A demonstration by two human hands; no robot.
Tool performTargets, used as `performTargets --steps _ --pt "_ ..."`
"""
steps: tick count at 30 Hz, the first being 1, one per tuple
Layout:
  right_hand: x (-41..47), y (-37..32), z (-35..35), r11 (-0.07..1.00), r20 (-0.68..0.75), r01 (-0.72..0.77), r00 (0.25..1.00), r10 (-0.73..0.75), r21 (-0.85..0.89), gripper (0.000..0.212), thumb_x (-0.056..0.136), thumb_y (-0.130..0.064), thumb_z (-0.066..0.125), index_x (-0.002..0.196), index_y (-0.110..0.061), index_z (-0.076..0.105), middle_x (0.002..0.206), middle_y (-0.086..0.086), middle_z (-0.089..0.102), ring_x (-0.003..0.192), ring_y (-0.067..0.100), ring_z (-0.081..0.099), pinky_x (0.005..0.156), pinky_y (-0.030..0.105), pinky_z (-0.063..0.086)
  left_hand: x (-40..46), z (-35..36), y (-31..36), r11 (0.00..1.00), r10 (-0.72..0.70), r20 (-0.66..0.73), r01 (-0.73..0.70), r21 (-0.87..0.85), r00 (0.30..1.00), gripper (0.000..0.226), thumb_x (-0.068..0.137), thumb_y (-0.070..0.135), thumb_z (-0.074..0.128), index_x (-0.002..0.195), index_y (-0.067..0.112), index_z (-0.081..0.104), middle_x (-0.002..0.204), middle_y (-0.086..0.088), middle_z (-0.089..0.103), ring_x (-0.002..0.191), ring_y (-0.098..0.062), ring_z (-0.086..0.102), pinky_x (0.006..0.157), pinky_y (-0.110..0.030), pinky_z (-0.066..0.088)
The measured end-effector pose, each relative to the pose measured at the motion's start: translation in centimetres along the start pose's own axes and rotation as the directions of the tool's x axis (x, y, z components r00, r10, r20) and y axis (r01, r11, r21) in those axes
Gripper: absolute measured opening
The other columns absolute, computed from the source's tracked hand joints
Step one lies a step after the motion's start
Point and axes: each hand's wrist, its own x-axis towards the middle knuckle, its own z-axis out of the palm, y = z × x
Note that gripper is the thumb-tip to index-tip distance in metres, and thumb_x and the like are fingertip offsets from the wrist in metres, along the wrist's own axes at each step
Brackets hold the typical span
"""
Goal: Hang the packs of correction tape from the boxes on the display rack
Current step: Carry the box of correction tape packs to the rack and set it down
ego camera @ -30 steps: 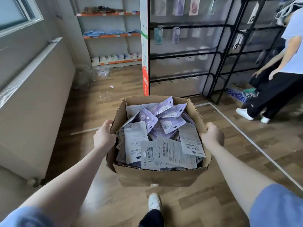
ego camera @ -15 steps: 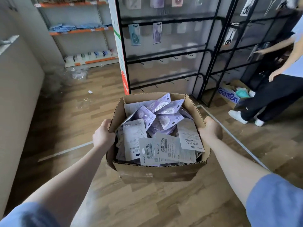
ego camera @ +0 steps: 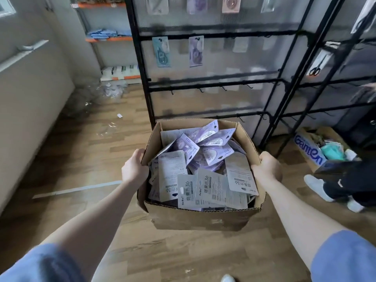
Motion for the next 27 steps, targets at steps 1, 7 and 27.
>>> performTargets --steps 1,7,27 --pt "2.1 0.5 -0.5 1.0 0.007 -0.003 1.0 0.003 -0.003 0.008 0.078 -0.005 0.052 0.082 -0.009 0.046 0.078 0.01 0.053 0.072 0.031 0.048 0.048 0.026 0.026 0.3 1.2 1.6 1.0 -0.018 0.002 0.018 0.001 1.0 0.055 0.075 0.0 0.048 0.123 0.025 0.048 0.105 -0.01 0.064 0.092 -0.033 0.056 0.072 -0.027 0.038" --pt "13.5 2.4 -3.7 0.999 0.044 0.04 0.998 -0.039 -0.018 0.009 0.078 -0.004 0.053 0.079 -0.009 0.046 0.079 0.012 0.056 0.073 0.032 0.05 0.053 0.029 0.033 2.8 6.6 10.5 0.997 -0.075 -0.017 0.075 0.011 0.997 0.054 0.075 0.002 0.05 0.123 0.027 0.048 0.101 -0.01 0.066 0.09 -0.033 0.058 0.072 -0.03 0.043" --pt "40.5 5.4 2.0 0.996 0.087 0.041 0.996 -0.033 -0.083 0.007 0.082 -0.011 0.054 0.084 -0.009 0.048 0.077 0.008 0.057 0.072 0.03 0.052 0.056 0.031 0.041 21.0 23.9 24.0 0.996 -0.084 0.001 0.084 -0.013 0.996 0.055 0.075 0.002 0.053 0.123 0.026 0.049 0.101 -0.01 0.067 0.093 -0.035 0.059 0.07 -0.03 0.04"
